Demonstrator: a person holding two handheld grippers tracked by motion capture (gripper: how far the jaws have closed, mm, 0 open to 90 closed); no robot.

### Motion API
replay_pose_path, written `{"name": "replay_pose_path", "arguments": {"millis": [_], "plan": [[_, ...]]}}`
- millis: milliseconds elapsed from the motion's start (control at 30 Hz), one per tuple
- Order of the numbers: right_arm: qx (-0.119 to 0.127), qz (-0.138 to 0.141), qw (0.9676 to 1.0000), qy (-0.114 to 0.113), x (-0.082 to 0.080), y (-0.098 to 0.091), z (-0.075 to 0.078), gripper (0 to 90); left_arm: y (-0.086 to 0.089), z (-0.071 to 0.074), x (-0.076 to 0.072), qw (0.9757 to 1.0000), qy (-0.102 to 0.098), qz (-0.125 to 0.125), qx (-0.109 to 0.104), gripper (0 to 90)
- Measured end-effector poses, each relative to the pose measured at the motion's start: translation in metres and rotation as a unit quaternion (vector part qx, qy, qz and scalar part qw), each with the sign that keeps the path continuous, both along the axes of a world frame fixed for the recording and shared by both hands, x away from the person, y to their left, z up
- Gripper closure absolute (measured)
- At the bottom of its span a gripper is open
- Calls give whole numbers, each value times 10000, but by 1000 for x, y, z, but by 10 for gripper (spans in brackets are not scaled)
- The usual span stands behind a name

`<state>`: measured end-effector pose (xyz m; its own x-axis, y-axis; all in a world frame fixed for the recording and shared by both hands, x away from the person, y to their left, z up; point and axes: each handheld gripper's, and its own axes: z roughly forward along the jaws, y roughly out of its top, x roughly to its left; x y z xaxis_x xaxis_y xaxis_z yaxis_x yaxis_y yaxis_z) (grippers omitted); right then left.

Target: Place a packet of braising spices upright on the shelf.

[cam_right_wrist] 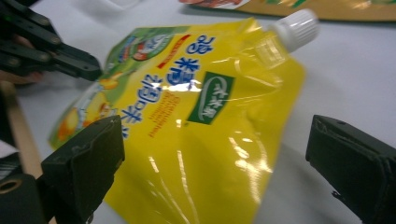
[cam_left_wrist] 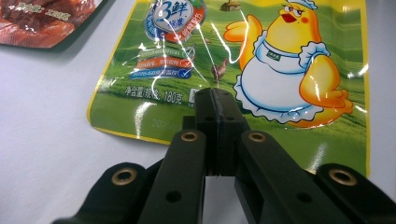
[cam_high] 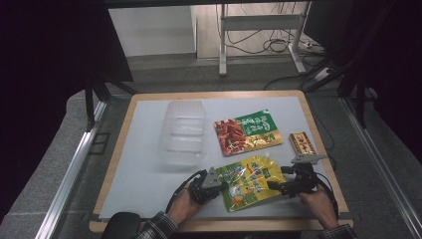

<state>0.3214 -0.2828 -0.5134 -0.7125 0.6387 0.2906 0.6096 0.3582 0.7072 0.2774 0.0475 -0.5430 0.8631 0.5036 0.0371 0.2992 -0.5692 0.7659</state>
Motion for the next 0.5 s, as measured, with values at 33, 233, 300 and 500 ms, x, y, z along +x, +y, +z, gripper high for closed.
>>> {"name": "replay_pose_path", "arguments": {"millis": [33, 233, 300, 500], "plan": [[-12, 38, 10000, 80, 1, 3, -2, 50, 0, 0, 0, 10000, 2, 2, 3, 900], [85, 229, 9988, 422, 6, 14, -6, 80, 1, 0, 1, 10000, 35, -5, -22, 900], [108, 324, 9978, 561, 8, 18, -8, 83, 1, 0, 1, 10000, 35, -3, -22, 900], [523, 305, 9930, 1017, 13, 24, -8, 82, 1, 0, 2, 9999, 99, -1, -72, 900]]}}
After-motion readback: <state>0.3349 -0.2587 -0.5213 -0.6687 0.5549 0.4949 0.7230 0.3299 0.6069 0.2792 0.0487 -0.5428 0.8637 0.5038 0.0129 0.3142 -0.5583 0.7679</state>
